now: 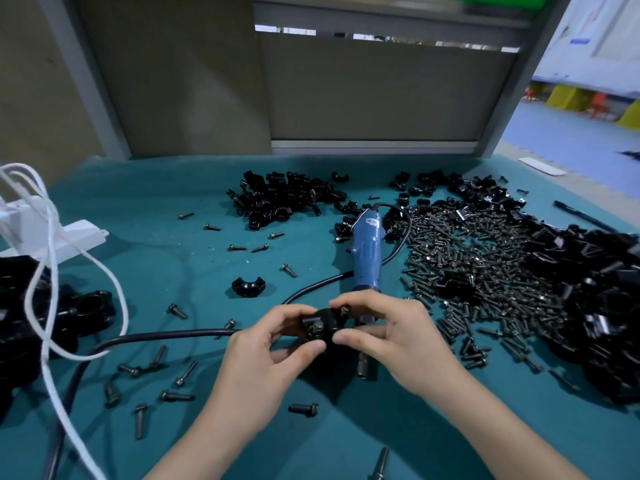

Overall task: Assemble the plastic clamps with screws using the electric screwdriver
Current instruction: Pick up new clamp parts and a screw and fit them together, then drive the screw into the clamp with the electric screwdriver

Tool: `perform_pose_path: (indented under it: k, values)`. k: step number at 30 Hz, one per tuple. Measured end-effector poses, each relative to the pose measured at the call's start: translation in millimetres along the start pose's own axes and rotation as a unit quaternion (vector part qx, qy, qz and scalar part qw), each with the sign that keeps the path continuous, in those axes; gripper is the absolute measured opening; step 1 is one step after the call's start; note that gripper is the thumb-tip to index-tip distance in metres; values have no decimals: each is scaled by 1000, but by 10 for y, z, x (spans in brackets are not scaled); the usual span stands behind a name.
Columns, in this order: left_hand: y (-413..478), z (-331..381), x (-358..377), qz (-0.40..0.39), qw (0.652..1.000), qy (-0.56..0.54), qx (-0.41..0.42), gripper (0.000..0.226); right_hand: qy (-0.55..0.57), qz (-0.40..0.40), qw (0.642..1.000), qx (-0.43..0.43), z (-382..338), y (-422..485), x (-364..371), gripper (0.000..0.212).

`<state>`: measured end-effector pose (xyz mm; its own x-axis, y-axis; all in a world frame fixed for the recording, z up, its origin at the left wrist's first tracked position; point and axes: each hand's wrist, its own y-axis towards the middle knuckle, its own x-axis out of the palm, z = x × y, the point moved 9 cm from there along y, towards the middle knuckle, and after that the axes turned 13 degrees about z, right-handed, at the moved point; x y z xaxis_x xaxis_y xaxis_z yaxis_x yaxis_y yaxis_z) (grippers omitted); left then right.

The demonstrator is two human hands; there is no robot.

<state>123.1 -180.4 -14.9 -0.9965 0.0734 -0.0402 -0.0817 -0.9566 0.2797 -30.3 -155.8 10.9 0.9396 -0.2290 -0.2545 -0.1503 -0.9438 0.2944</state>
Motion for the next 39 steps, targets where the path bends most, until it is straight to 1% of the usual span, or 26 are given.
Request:
perform_pose_path:
  k: [3,7,9,11,14,16,20,23,26,27,28,29,30,31,32,33,34,35,36,37,39]
  values:
    - [-10,22,-10,-14,1000,25,4,45,-28,-14,999,-20,-51,2,12,35]
    - [-21,90,-24,-13,998,58,11,41,-63,-29,996,-53,-128,-26,44,35]
    - [-14,108,-39,-10,997,81,18,44,-69,-27,996,-57,-148,-27,42,35]
    - [-9,118,-35,-18,995,100,24,42,-70,-21,996,-56,-158,-23,28,35]
    - [-11,121,-17,-30,990,130,35,36,-66,-29,996,-46,-135,-23,40,32]
    - [-16,132,-15,-28,989,139,46,40,-56,-31,997,-32,-120,-29,57,32]
    - [-34,156,1,-38,986,153,62,48,-42,-9,999,-23,-115,-24,19,34]
    - [-13,175,8,-36,983,161,81,41,-33,-9,999,-4,-72,-13,23,29]
    - [-10,154,14,-39,986,143,81,35,-50,-68,996,20,-104,6,20,27]
    - [-14,145,14,-39,987,135,79,35,-57,-70,996,20,-147,63,-56,24]
    - [-14,134,11,-38,988,132,75,36,-65,-43,997,22,-189,163,-187,20]
    - [-9,112,8,-37,989,130,66,36,-79,13,996,33,-201,297,-367,16]
    - [-3,82,2,-35,990,128,54,35,-107,74,990,58,-171,438,-534,17]
    - [6,50,-3,-34,991,124,42,33,-167,111,976,89,-99,570,-635,27]
    - [9,25,-6,-34,992,121,33,30,-251,111,953,126,9,670,-646,40]
    - [15,11,-8,-34,992,119,28,29,-328,85,926,164,138,739,-592,51]
    - [20,6,-9,-35,992,121,26,29,-371,55,906,195,260,783,-504,61]
    - [23,5,-11,-35,991,127,26,31,-383,41,897,217,369,820,-435,68]
    - [26,11,-13,-35,990,135,27,33,-377,47,895,233,447,846,-403,72]
    - [25,20,-14,-33,989,143,31,35,-360,60,898,244,497,863,-397,70]
    - [21,14,-13,-34,987,155,36,35,-273,87,918,274,565,865,-410,56]
